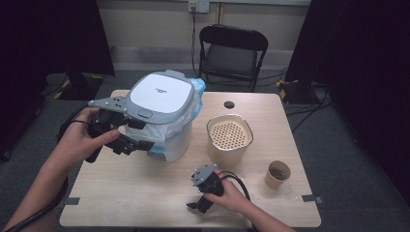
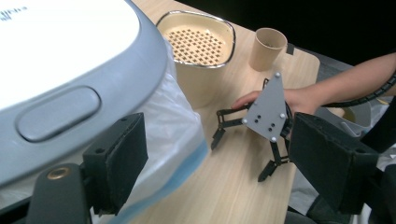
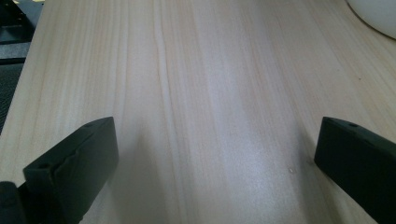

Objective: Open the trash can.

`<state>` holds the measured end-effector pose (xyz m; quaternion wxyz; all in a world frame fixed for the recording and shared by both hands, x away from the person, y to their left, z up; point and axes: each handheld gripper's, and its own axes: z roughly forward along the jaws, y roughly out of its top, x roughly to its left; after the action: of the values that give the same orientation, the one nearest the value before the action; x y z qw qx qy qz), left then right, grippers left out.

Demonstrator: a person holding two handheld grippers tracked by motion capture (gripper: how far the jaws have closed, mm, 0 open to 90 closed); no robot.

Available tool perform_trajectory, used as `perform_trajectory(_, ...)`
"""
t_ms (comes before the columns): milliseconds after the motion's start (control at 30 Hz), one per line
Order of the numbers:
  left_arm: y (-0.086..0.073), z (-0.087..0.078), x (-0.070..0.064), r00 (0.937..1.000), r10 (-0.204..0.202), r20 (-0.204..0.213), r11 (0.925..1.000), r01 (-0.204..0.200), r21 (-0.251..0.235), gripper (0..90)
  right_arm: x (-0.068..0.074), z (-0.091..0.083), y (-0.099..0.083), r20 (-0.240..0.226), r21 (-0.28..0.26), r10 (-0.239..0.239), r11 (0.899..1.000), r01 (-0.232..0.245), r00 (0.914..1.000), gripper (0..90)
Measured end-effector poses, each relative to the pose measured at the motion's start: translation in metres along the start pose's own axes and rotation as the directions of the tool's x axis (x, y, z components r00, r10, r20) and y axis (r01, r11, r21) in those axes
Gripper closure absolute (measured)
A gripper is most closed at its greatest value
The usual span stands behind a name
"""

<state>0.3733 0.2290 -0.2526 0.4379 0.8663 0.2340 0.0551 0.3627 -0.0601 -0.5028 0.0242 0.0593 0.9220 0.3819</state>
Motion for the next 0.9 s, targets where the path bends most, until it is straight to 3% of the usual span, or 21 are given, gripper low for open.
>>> perform_trajectory(367,0.015,0.002,0.010,0.9996,0.011,-0.027,0.9999,-0.011,0.010,18.6,0.000,0.000,0.000,0.002,0.000,0.002,1.000,-0.002,1.0000,0.0)
perform_trajectory(633,0.016,0.010,0.027,0.9988,-0.005,-0.049,0.9999,0.006,0.010,18.7,0.000,0.000,0.000,0.001,0.000,0.000,1.000,0.000,1.0000,0.0)
perform_trajectory(900,0.016,0.016,0.035,0.9978,-0.019,-0.063,0.9998,0.019,0.010,18.6,0.000,0.000,0.000,-0.001,0.000,0.000,1.000,0.000,1.0000,0.0)
